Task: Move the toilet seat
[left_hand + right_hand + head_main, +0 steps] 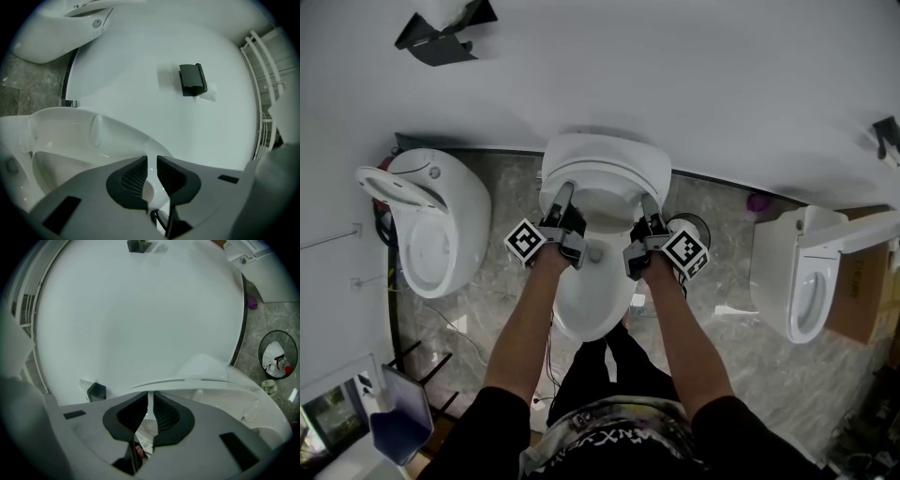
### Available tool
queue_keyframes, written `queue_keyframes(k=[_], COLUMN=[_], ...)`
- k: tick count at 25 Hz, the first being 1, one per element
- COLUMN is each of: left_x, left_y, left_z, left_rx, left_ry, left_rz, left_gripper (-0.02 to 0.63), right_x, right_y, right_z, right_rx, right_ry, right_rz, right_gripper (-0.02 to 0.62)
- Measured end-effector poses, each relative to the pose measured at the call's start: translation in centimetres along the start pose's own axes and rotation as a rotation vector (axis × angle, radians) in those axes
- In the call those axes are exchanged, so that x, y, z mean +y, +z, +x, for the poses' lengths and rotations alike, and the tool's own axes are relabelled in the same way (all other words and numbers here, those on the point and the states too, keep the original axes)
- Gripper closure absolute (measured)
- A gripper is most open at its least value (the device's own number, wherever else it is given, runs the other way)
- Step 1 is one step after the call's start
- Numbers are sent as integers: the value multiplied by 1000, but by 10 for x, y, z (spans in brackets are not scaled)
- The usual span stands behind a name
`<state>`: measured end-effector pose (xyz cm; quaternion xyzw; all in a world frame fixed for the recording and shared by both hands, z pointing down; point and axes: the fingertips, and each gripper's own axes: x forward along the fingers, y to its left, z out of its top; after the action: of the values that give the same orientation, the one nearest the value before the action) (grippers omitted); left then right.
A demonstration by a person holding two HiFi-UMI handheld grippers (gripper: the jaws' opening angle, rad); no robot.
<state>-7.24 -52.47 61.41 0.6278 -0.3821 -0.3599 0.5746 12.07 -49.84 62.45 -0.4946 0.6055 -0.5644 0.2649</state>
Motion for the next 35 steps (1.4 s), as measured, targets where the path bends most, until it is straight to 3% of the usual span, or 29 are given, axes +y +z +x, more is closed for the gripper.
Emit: queue_keyframes(k=[2,5,10,15,22,35], left_x=[-4,-11,-42,-93,-157,-267], left_y=[1,-4,-13,-21,-31,-53], left_z=[0,-4,-14,-30,-58,-115], left_rx=[-6,20,99,149,188,328], left_ry=[-2,18,51,14,-29,-147], left_rz=[15,67,271,451,655,1051], left_gripper=[545,568,574,575,575,577], right_x=[2,13,51,97,162,282], right_y=[0,-1,-13,-33,-48,-72], right_z=[-2,-9,-19,-37,-69,-143], right_rx=[7,24,86,174,222,211], right_ry=[-3,6,34,98,165,356], right_rz=[-16,-73,-244,-429,-683,-1061], right_gripper=[583,591,591,591,591,592])
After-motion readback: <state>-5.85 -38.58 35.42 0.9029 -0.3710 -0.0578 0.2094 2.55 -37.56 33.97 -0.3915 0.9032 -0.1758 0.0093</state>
